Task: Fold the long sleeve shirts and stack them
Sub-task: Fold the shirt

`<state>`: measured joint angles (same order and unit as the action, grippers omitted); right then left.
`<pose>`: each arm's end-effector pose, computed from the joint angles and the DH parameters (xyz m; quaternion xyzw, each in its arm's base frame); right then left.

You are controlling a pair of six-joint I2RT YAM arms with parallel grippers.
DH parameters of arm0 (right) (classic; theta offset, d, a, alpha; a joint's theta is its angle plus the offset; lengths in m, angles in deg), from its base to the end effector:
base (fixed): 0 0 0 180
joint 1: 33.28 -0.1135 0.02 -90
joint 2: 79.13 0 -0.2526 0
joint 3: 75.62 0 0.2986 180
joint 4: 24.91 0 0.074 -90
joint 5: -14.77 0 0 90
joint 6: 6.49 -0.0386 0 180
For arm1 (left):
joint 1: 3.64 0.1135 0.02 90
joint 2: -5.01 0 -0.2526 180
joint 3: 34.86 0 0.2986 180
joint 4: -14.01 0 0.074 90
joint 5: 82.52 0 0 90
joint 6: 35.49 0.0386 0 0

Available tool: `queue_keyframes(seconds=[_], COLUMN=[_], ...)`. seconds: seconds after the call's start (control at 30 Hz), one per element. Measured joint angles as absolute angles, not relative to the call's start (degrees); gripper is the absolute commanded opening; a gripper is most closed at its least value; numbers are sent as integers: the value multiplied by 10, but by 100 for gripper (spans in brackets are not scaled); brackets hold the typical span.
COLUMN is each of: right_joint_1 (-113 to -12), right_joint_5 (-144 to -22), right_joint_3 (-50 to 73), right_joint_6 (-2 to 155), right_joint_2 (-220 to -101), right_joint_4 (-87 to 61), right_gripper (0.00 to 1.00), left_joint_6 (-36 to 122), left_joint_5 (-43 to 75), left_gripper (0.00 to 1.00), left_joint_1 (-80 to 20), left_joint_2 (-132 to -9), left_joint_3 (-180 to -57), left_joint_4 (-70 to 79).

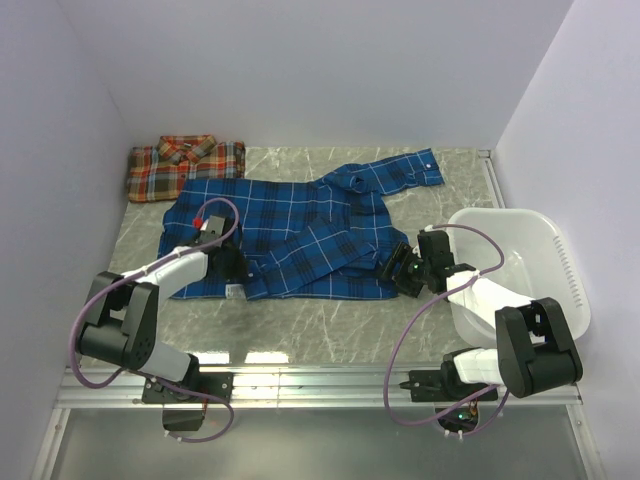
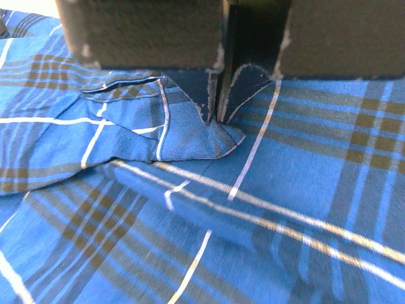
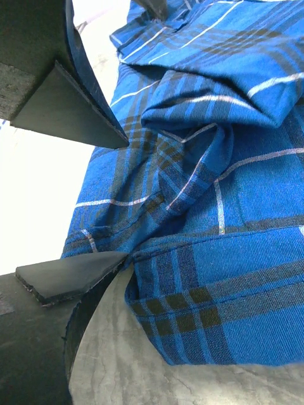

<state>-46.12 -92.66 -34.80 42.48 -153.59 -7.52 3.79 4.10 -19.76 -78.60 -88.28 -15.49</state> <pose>0.2613 0.0714 0.1053 0.1779 0.9161 0.2767 0.2292 0.2953 -0.0830 0.1172 -0.2943 0.9189 -0.1202 0.2338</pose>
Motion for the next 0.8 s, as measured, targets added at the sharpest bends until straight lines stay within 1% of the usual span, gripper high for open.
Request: queue_keyframes(seconds=[0.3,0.57,0.8], right_joint_1=[-461,-461,-461], right_joint_5=[-926,-925,-924], right_joint_3=[-346,-340,-337], right_joint_6=[428,432,435], right_joint_2=[-1536,-1540,-1541], right_joint_4=[-70,-58,-54], right_gripper=[73,73,74], left_joint_6=[60,97,130], left_joint_5=[-24,-126,-198], left_gripper=[1,0,0], left_joint_1=[-198,-198,-197], left_joint_2=[-776,-762,-762], left_joint_3=[-949,-1003,-1022], left_joint_4=[-224,-314,-353])
